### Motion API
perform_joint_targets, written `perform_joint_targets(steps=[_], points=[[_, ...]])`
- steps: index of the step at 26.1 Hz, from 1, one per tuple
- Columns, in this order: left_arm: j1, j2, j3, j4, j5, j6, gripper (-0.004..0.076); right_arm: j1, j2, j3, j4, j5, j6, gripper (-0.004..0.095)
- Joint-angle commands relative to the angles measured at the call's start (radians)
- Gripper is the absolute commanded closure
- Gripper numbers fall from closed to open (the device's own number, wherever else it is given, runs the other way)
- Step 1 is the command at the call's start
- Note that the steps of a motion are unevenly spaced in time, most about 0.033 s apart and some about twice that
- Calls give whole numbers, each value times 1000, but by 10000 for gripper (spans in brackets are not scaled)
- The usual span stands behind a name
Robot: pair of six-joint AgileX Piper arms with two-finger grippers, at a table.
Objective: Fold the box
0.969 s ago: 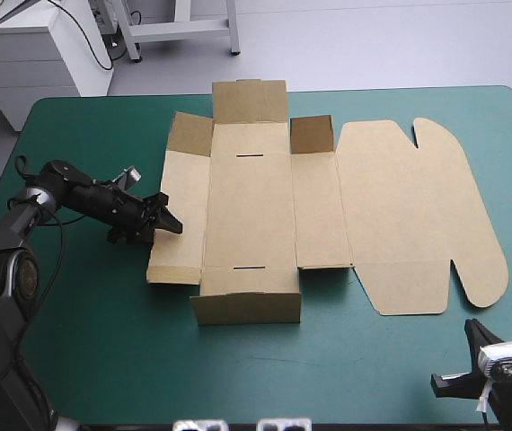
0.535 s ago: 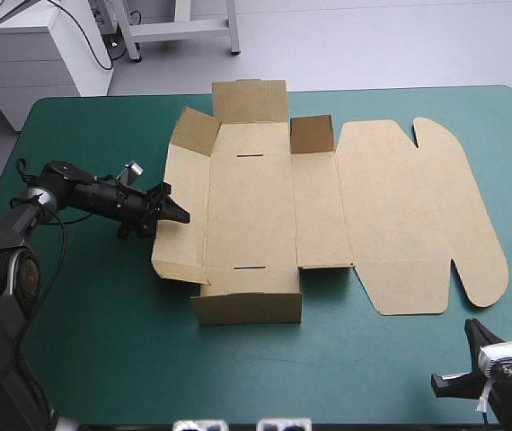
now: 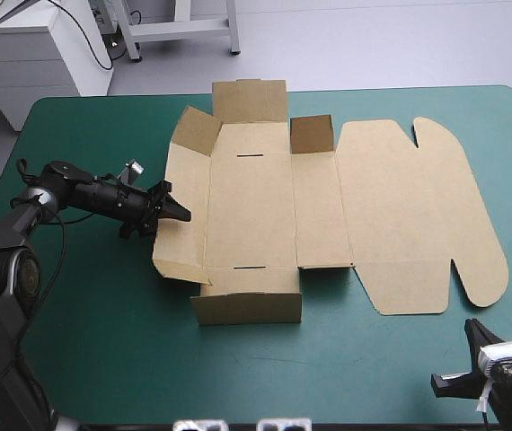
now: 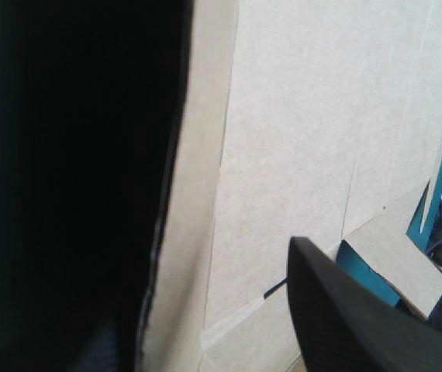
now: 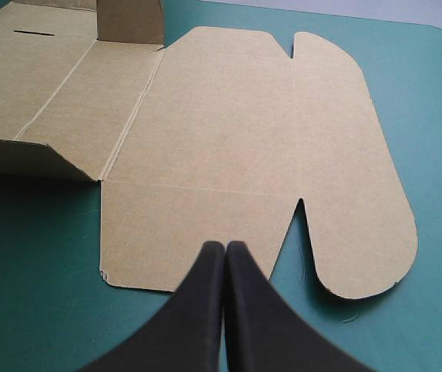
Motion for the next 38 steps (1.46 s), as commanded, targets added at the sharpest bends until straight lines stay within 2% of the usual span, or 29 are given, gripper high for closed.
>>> perform_joint_targets(steps=[1, 2, 4, 5, 7, 14, 19, 27, 30, 35, 38], points=[[-7, -50, -21, -58, 77, 3, 359, -6, 24, -29, 8, -71, -8, 928], [-7, -50, -21, -53, 77, 3, 360, -6, 24, -29, 8, -71, -8, 928], [-7, -48, -21, -49, 77, 20, 444, -6, 24, -29, 8, -71, -8, 928], [-7, -48, -21, -47, 85, 59, 587, -6, 24, -29, 8, -71, -8, 928], [-7, -48, -21, -47, 93, 92, 726, -6, 24, -29, 8, -71, -8, 928], [-7, -52, -31, 24, 103, 90, 732, -6, 24, -29, 8, -71, -8, 928], [-40, -75, -132, 413, 103, -21, 732, -6, 24, -29, 8, -71, -8, 928], [-203, -95, -290, 974, 103, -25, 732, -6, 24, -29, 8, -71, -8, 928], [-271, -95, -335, 1134, 101, 34, 732, -6, 24, -29, 8, -71, -8, 928], [-393, -93, -364, 1369, 88, 260, 732, -6, 24, -29, 8, -71, -7, 928], [-461, -93, -368, 1567, 20, 275, 732, -6, 24, -29, 8, -71, -7, 928]])
